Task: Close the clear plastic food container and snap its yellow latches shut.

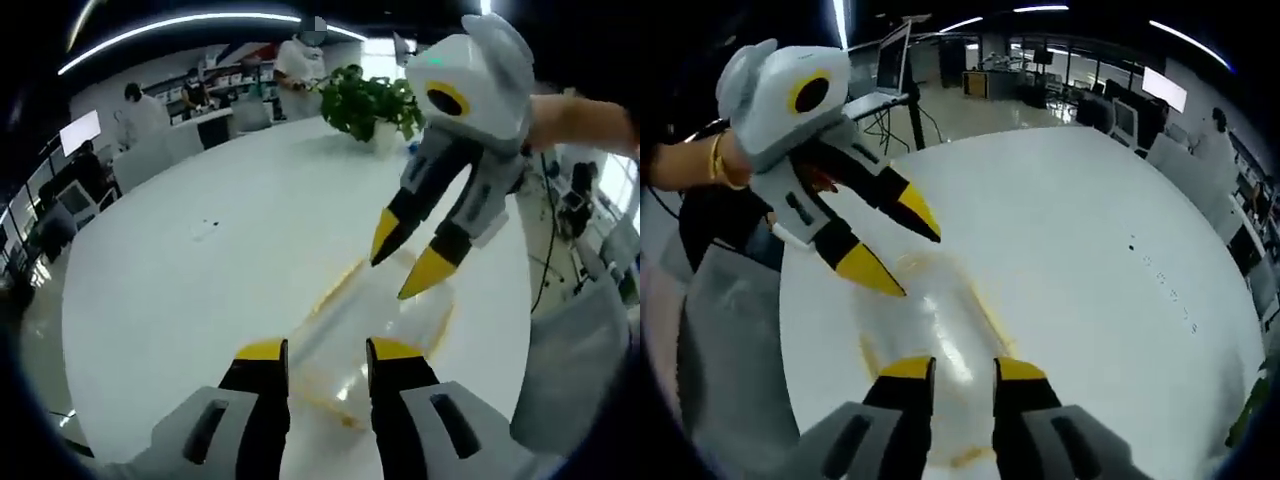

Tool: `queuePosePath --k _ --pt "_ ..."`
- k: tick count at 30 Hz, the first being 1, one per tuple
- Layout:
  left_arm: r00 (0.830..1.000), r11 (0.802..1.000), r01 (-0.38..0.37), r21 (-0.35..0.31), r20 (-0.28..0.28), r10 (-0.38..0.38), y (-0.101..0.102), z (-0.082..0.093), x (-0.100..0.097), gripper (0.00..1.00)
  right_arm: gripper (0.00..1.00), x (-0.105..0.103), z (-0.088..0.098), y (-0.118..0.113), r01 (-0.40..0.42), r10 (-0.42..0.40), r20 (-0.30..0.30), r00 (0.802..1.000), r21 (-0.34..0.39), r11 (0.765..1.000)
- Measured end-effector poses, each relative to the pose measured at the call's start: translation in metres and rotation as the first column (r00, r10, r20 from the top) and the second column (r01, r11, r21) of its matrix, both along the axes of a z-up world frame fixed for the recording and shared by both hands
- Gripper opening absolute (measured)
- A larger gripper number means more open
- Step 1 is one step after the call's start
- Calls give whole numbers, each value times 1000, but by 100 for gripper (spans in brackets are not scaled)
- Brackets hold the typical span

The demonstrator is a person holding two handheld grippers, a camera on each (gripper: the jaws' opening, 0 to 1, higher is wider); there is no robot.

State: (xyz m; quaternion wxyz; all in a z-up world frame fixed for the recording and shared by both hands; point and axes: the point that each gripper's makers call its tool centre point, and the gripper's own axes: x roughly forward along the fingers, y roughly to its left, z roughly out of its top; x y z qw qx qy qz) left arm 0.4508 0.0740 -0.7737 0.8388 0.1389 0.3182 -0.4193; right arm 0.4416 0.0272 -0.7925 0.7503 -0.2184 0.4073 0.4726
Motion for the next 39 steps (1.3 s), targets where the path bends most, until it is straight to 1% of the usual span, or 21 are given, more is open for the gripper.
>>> queuePosePath --k 2,4,8,11,12,14,16,17,19,21,23,24,25,28,29,30,31,32,35,37,39 --pt "1000 1000 28 -10 6 -28 -9 0 -3 29 19 3 -2 4 -9 9 3 1000 -5 1000" --pt "998 998 64 1 6 -64 -15 -4 -9 29 19 6 -3 7 -19 19 9 1000 -9 1000" --pt "994 992 108 66 7 -108 -21 -18 -18 30 23 7 -7 14 -61 61 -7 998 -22 998" --pt "993 989 119 84 0 -119 -25 -25 -20 32 25 10 -10 16 -97 98 3 995 -48 994" --pt "993 989 120 87 -8 -120 -26 -27 -22 33 26 9 -11 18 -109 109 -9 994 -49 993" --pt "989 984 151 90 -17 -150 -29 -28 -27 37 29 8 -14 20 -125 123 -36 992 -53 991" --pt "983 979 182 96 -16 -181 -33 -28 -32 43 29 11 -16 21 -145 143 -33 989 -73 987" --pt "978 972 211 103 -10 -211 -34 -28 -36 45 30 14 -15 23 -146 144 -36 989 -78 986" --pt "970 964 241 115 3 -243 -36 -27 -41 49 30 18 -13 24 -151 149 -31 988 -78 985" --pt "961 953 268 142 23 -274 -36 -29 -43 50 33 22 -11 25 -148 146 -25 989 -79 986" --pt "951 943 283 174 80 -300 -38 -30 -40 50 36 27 -11 27 -155 153 -23 988 -76 985" --pt "946 940 286 188 98 -308 -38 -32 -40 50 38 25 -14 27 -167 164 -54 985 -79 983" --pt "945 937 287 199 102 -311 -37 -34 -40 51 39 25 -17 27 -170 165 -67 984 -85 982" --pt "936 930 297 219 126 -328 -39 -41 -41 52 39 22 -27 25 -213 199 -128 972 -107 971" --pt "938 931 294 216 122 -325 -39 -42 -41 52 37 17 -24 31 -207 195 -168 966 -58 977" --pt "944 941 271 200 133 -301 -39 -43 -39 53 37 17 -26 30 -208 192 -193 962 -63 976" --pt "941 939 278 202 138 -308 -39 -44 -38 54 37 22 -26 30 -223 207 -177 962 -73 972" --pt "939 938 283 203 143 -314 -40 -42 -38 54 37 21 -26 30 -230 212 -199 957 -72 970" --pt "939 939 285 195 143 -314 -40 -42 -37 53 38 22 -28 29 -233 207 -245 947 -81 969" --pt "941 942 281 181 143 -308 -40 -42 -34 53 38 25 -28 29 -237 206 -258 944 -95 967" --pt "940 942 284 179 140 -310 -41 -42 -33 53 38 24 -29 28 -269 230 -271 935 -117 956"
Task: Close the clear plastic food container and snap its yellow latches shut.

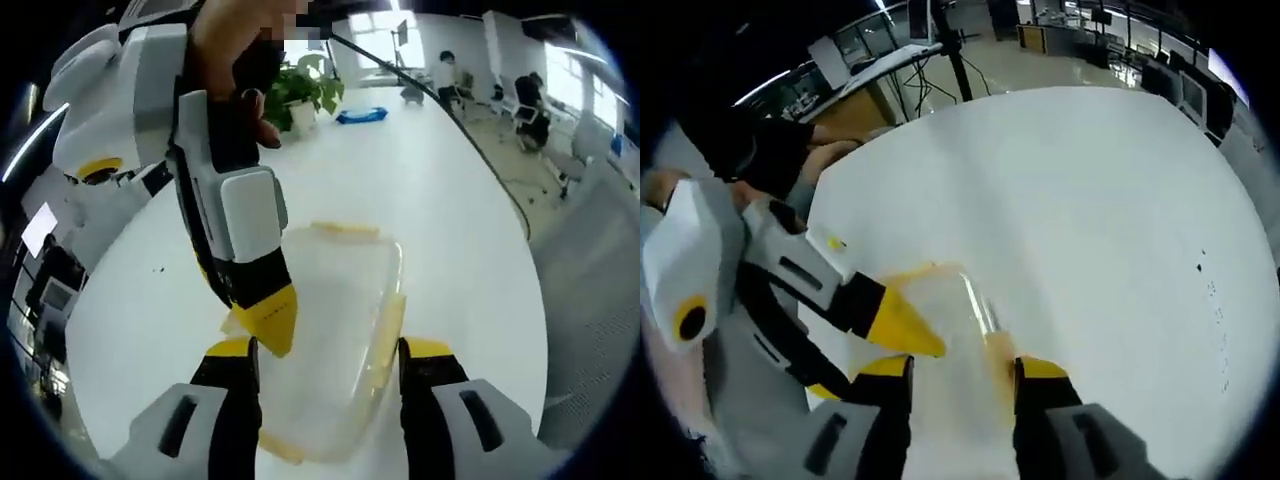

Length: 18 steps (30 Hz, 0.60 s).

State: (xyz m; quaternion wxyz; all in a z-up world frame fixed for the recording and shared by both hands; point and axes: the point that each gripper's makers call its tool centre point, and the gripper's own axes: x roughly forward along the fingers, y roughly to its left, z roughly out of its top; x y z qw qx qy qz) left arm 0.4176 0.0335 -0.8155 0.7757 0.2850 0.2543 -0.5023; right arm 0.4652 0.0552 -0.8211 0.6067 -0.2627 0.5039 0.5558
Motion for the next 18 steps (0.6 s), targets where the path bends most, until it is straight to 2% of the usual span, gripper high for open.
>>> queuePosePath --k 2,7,9,10,13,16,18 --pt "1000 1000 2 2 -4 -2 0 0 -1 53 38 -3 0 -2 -48 48 -9 999 -27 998" --pt "1000 999 13 -35 2 -13 1 -2 -1 52 38 -2 -3 0 -73 70 -45 997 -70 995" --pt "1000 999 18 -36 -2 -18 -1 -1 -2 52 38 -6 -4 3 -104 100 -54 994 -75 992" --pt "1000 999 20 -34 -5 -20 -2 -2 -2 53 38 -9 -5 3 -146 142 -63 988 -73 987" --pt "999 998 36 -44 -14 -37 -2 -2 -2 55 38 -9 -6 4 -133 127 -82 989 -77 988" --pt "998 998 54 -32 -19 -54 -5 -2 -5 58 38 -20 -6 8 -201 192 -115 975 -71 977" --pt "999 999 45 -28 -23 -46 -6 -2 -7 59 38 -20 -7 9 -219 210 -117 971 -78 973"
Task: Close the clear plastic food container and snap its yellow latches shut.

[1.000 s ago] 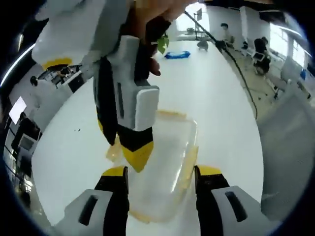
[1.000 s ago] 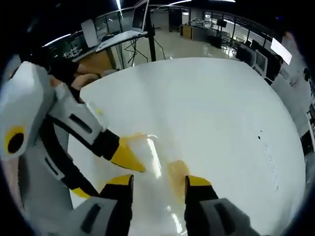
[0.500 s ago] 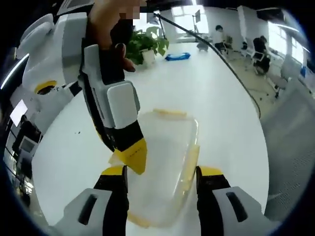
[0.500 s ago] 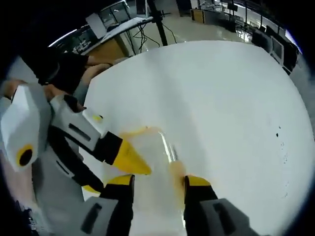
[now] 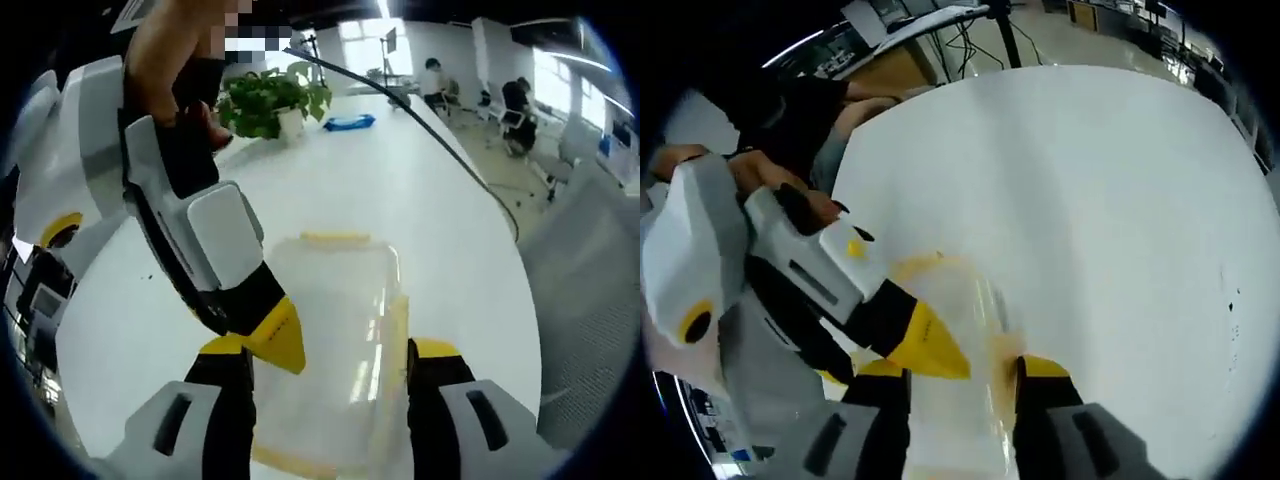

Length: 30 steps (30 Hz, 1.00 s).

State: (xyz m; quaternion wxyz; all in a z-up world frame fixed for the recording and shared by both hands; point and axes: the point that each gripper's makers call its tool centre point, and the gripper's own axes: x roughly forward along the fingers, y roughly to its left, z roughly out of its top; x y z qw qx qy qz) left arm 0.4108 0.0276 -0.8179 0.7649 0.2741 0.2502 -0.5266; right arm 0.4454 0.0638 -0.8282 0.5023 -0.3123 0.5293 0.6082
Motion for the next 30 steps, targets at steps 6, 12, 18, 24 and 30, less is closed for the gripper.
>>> queuePosePath --k 6,12,18,24,30 --pt "1000 1000 -17 -5 13 17 0 -1 1 59 38 1 1 1 96 -96 -4 995 80 992" --pt "1000 999 -27 -20 14 27 -4 0 -3 61 40 -8 -1 3 53 -50 -33 998 109 993" --pt "999 998 -36 -45 -5 35 -3 1 -3 60 41 -10 -1 5 7 -5 -25 1000 92 996" --pt "999 998 -31 -53 8 31 -4 2 -4 60 62 -24 -12 16 -85 88 -75 993 47 995" --pt "1000 998 -19 -58 12 20 -3 3 -4 57 58 -10 -6 16 -22 30 -54 998 130 991"
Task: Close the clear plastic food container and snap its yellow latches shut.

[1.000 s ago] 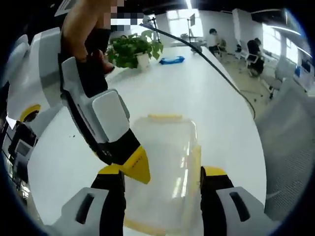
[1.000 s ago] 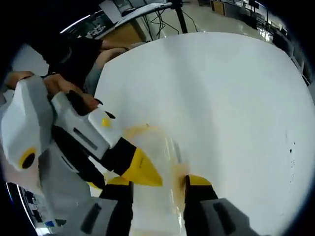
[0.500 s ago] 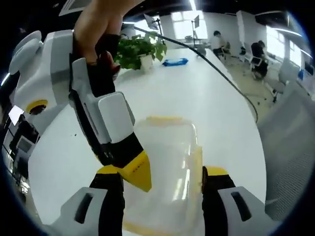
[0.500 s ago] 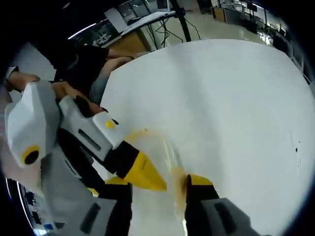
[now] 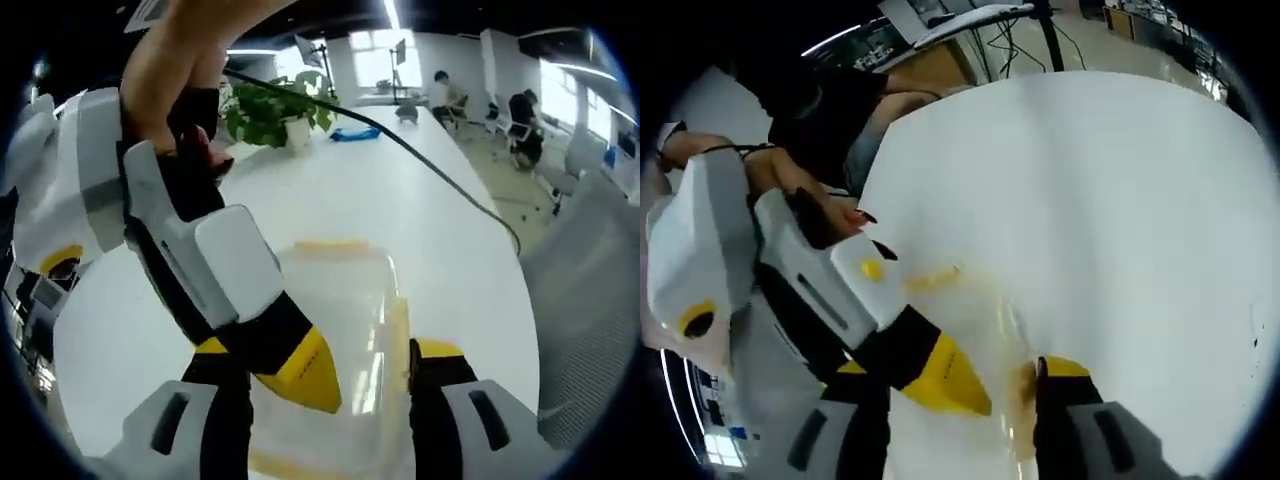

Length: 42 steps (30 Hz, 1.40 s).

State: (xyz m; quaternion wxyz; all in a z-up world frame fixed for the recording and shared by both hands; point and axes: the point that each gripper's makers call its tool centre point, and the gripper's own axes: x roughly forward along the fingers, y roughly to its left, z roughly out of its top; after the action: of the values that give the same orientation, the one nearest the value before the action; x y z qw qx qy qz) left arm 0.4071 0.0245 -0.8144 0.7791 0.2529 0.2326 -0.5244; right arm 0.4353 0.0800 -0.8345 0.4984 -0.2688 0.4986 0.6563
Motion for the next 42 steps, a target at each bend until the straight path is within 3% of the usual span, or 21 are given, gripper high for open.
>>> queuePosePath --k 1,7,9,15,17,28,34,37,40,42 --pt "1000 1000 -2 9 4 2 1 -1 1 54 59 -1 1 1 0 0 13 1000 31 1000" --pt "1000 1000 12 10 5 -12 -1 -1 6 54 51 8 9 -12 -37 35 106 994 16 999" --pt "1000 1000 16 12 6 -16 -1 -1 5 54 47 10 12 -13 -37 35 117 993 17 999" --pt "1000 1000 24 16 6 -24 -1 -2 6 54 45 14 14 -21 -33 33 145 989 -3 999" --pt "1000 1000 26 18 6 -26 -1 -2 6 54 41 12 13 -24 -37 38 143 989 -10 999" --pt "1000 999 -1 45 4 0 0 -3 7 54 40 9 8 -22 -25 35 127 991 -78 997" --pt "1000 999 1 52 5 -1 -1 -3 7 53 40 10 5 -22 -74 87 76 993 -163 984" --pt "1000 998 -6 63 3 5 -1 -3 8 53 39 11 6 -23 -58 67 54 996 -148 987" --pt "1000 999 -13 52 15 12 -1 -3 7 53 39 12 6 -22 -3 3 15 1000 -53 999" --pt "1000 998 -13 58 24 12 -1 -4 7 53 39 13 6 -23 2 -1 39 999 -47 999"
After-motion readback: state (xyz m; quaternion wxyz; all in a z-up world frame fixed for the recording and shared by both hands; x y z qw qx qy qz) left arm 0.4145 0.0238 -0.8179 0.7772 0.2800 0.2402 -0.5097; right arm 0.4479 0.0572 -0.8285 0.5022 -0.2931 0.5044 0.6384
